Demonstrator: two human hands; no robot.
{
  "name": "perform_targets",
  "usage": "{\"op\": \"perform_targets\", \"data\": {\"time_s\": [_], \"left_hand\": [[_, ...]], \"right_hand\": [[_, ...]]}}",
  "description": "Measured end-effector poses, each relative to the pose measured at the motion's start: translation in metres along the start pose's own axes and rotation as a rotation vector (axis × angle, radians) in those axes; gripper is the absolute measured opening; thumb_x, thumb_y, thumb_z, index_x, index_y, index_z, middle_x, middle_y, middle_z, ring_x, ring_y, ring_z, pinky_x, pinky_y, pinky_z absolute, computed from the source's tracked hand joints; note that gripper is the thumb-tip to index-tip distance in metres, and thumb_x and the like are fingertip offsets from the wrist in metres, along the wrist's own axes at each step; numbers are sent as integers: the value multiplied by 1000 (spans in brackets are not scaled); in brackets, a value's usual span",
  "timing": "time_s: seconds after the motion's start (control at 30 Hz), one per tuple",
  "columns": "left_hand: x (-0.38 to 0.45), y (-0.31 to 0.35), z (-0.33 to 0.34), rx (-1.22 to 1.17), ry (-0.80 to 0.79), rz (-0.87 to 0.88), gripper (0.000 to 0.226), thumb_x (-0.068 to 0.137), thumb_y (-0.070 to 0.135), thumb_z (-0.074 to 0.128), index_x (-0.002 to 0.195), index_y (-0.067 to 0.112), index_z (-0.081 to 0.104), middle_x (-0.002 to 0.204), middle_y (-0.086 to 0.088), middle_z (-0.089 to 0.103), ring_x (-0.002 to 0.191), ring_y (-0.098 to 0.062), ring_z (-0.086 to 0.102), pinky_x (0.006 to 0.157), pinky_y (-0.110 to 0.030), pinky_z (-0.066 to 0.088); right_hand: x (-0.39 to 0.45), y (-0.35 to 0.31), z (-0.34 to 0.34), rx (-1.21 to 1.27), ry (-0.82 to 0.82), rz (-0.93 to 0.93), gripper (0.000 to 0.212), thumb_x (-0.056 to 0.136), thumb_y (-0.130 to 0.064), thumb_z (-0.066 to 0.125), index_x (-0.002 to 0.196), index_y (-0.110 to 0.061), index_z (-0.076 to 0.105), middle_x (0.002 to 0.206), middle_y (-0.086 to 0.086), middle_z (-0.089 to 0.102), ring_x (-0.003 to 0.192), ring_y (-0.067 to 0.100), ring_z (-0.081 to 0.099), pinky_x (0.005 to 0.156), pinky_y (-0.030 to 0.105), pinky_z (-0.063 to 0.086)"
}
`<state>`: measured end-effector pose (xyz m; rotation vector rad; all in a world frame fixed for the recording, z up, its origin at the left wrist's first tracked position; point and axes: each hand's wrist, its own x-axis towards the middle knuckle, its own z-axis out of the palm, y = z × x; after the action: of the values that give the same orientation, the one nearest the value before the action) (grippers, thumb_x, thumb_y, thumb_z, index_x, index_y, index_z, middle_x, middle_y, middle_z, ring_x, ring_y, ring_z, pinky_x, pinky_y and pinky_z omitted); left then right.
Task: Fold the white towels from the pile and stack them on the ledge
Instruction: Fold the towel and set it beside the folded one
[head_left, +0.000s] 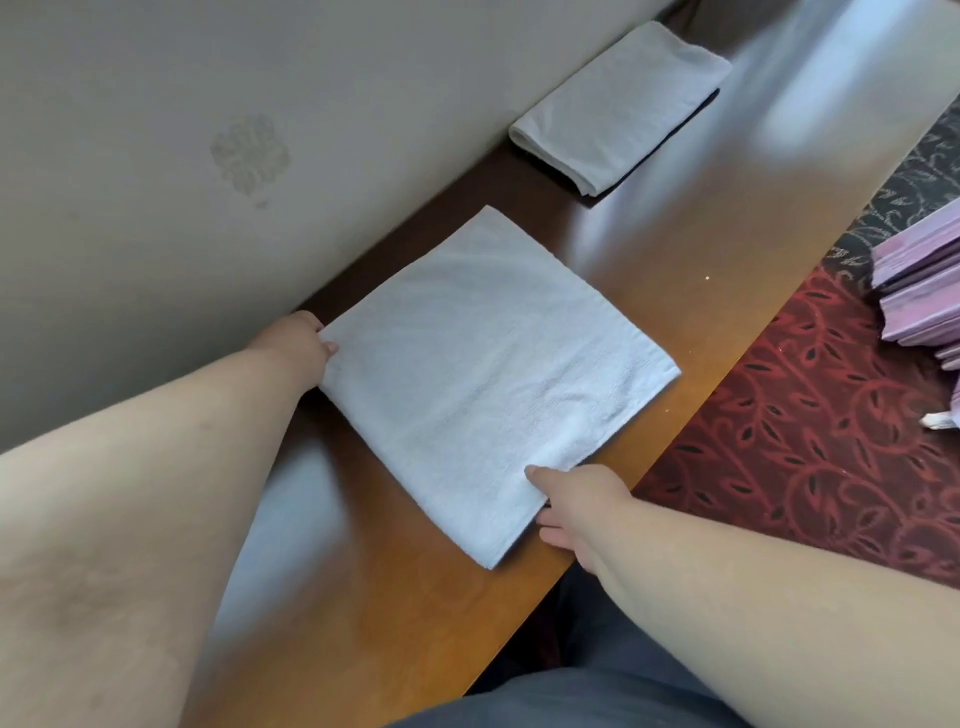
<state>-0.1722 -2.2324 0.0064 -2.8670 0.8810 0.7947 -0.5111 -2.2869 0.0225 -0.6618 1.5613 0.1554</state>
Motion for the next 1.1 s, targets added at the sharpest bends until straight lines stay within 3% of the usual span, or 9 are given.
{"op": "perform_targets", "data": {"time_s": [0.1, 0.23, 0.43, 0.63, 0.73, 0.83, 0.97, 1.1], "left_hand": [[-8, -12, -2, 23, 13, -2, 44, 98, 27, 59, 134, 3, 52, 132, -22, 56, 120, -39, 52, 97, -38, 42], [-28, -45, 4, 4, 21, -49, 45, 99, 28, 58, 135, 2, 51, 134, -22, 54, 122, -39, 51, 99, -38, 41], [-81, -117, 21, -36, -19, -206, 41, 99, 35, 54, 128, 6, 53, 126, -18, 59, 113, -37, 55, 93, -38, 46], [-165, -162, 60, -81, -146, -390, 37, 99, 43, 48, 118, 11, 54, 118, -12, 61, 102, -30, 57, 86, -35, 48], [-209, -156, 84, -97, -257, -424, 38, 99, 45, 46, 120, 14, 55, 111, -10, 68, 100, -25, 64, 77, -27, 46], [-245, -130, 106, -339, -435, -484, 24, 98, 42, 49, 104, 20, 53, 78, -3, 73, 64, -14, 70, 55, -21, 46], [-274, -83, 131, -712, -561, -553, 26, 96, 40, 55, 105, 16, 52, 104, -5, 66, 71, -14, 75, 53, -26, 53], [-279, -49, 143, -716, -558, -553, 36, 95, 45, 54, 113, 15, 52, 104, -5, 65, 71, -14, 75, 55, -27, 55]], "right_hand": [[4, -3, 10, -36, 23, -91, 26, 89, -29, 74, 105, -16, 57, 99, 5, 66, 83, 24, 67, 77, 36, 57], [5, -1, 20, -116, 39, -155, 28, 90, -29, 70, 115, -17, 61, 112, 4, 67, 88, 27, 68, 73, 35, 57], [-3, -4, 43, -337, 99, -338, 19, 86, -24, 56, 102, -15, 61, 102, 8, 68, 95, 32, 68, 88, 48, 58], [13, -22, 49, -762, 62, -560, 20, 93, -33, 55, 104, -16, 54, 92, -2, 60, 77, 14, 57, 64, 30, 47], [22, -39, 38, -948, 18, -622, 26, 94, -36, 56, 107, -14, 56, 97, 1, 63, 84, 20, 61, 69, 33, 47], [28, -62, 17, -1062, 44, -669, 27, 93, -38, 58, 96, -11, 56, 91, 3, 63, 78, 22, 59, 61, 31, 41], [38, -91, -13, -1104, 92, -728, 24, 93, -38, 60, 96, -14, 56, 85, 1, 63, 71, 18, 58, 54, 28, 36], [44, -107, -30, -1111, 71, -771, 27, 91, -43, 62, 104, -20, 60, 94, -1, 67, 83, 20, 63, 64, 30, 43]]}}
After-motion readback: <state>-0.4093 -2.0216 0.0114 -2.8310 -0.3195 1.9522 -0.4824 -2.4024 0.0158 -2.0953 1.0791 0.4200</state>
